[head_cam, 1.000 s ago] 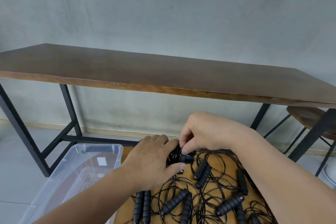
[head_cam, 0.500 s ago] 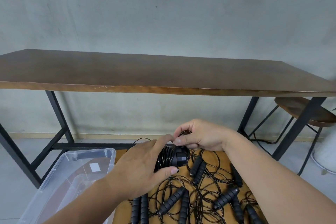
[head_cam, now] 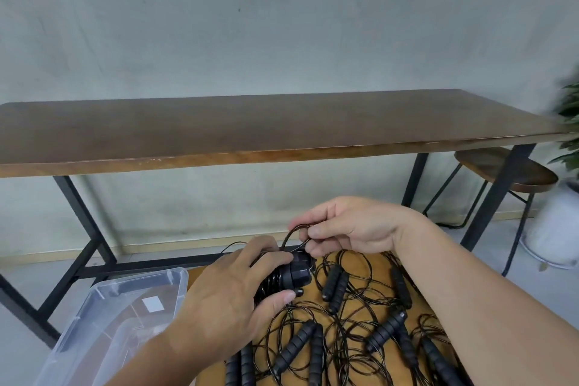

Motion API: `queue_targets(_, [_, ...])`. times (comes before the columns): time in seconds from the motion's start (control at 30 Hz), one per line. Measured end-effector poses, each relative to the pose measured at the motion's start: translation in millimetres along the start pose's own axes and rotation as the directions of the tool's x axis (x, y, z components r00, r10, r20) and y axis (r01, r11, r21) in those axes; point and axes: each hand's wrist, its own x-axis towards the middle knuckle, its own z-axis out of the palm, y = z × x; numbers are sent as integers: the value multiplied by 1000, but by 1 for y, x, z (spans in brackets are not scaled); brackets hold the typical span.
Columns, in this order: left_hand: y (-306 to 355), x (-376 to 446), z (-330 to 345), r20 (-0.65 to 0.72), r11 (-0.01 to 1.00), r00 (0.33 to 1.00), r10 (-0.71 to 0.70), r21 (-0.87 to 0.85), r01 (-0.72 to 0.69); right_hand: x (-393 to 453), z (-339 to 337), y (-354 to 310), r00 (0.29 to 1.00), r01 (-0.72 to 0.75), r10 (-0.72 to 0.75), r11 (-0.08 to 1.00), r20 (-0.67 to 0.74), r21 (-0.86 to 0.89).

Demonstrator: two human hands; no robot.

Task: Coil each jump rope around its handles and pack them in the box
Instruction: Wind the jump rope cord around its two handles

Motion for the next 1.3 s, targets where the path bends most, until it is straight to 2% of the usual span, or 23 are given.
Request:
queue_targets(0.1, [1,1,2,-23,1000,999,28,7,-28,-7,0,-2,999,10,-13,998,-51,-64])
queue_targets(0.2, [4,2,5,-19,999,999,41,6,-41,-12,1,-4,991,-12,-34,942,-132,-335])
queue_targets(0.27, [6,1,5,-1,1000,1000,30,3,-30,-17,2,-5,985,-21,-54,907,-165,-420])
queue_targets(0.43, [4,-1,6,-14,1000,1000,7,-15,-7,-23,8,-2,988,1,-41,966,-150,-257])
queue_targets(0.73, [1,-9,12,-9,997,1000,25,-76,-26,-12,25,19,973,14,-44,991,-226,-134])
queue_targets(0.87, [-3,-11,11,-19,996,1000,-1,-89,0,-8,28,27,972,25,-18,999,-235,25])
queue_targets(1.0, [-6,-13,12,2,999,1000,16,-38,-16,-5,28,32,980,12,-21,999,-200,-48])
queue_targets(1.13, [-7,-12,13,20,1000,999,27,8,-27,-9,22,22,984,-49,-12,943,-180,-330])
queue_targets(1.17, [-7,-11,13,28,999,999,32,29,-33,-10,19,17,985,-78,17,932,-174,-355])
queue_targets(1.3, [-8,-5,11,52,990,995,80,109,-85,-10,11,6,977,-209,197,962,-80,-177])
